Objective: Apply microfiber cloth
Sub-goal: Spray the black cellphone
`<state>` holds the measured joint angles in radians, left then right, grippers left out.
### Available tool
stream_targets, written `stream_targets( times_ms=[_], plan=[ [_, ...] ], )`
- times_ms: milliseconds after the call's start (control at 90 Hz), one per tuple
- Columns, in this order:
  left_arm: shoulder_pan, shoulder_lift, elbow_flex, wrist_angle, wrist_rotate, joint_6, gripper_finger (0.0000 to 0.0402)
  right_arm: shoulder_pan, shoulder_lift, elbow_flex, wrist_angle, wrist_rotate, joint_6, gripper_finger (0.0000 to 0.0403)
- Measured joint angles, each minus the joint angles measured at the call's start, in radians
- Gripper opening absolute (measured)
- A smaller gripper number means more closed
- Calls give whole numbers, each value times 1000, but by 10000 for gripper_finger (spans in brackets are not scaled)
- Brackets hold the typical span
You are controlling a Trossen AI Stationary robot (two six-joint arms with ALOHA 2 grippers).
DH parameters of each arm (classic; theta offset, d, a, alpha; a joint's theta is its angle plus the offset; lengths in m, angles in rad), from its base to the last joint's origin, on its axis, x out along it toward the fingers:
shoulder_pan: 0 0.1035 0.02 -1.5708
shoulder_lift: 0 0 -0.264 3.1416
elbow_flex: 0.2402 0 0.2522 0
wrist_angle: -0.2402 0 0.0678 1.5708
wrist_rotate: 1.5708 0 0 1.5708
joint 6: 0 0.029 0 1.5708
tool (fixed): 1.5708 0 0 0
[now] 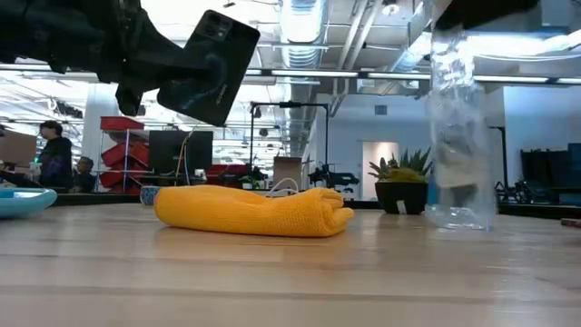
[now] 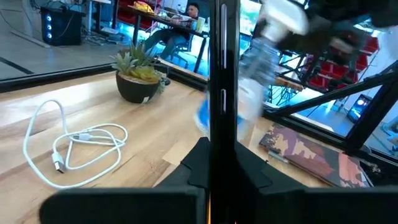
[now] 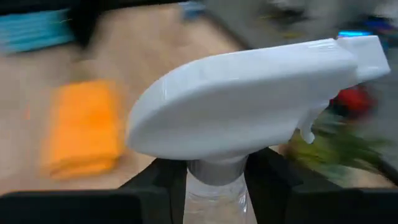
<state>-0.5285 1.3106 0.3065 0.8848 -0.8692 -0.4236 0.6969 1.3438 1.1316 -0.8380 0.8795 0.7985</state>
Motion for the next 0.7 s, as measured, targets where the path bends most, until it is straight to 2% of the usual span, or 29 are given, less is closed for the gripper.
stream_targets(
  times_ms=[144,222,400,556,700],
  plan=[
    [1,0,0,0,0,0,11,2,11,-2,360,-329,-413,113],
    [1,0,0,1,0,-3,11,-9,38,-1,493,-441,-548,113],
    [1,0,0,0,0,-11,11,-51,139,3,633,-520,-711,114],
    [1,0,0,-5,0,-19,11,-90,200,8,698,-561,-727,125],
    [2,0,0,-5,0,-19,11,-117,210,6,717,-569,-720,152]
  ],
)
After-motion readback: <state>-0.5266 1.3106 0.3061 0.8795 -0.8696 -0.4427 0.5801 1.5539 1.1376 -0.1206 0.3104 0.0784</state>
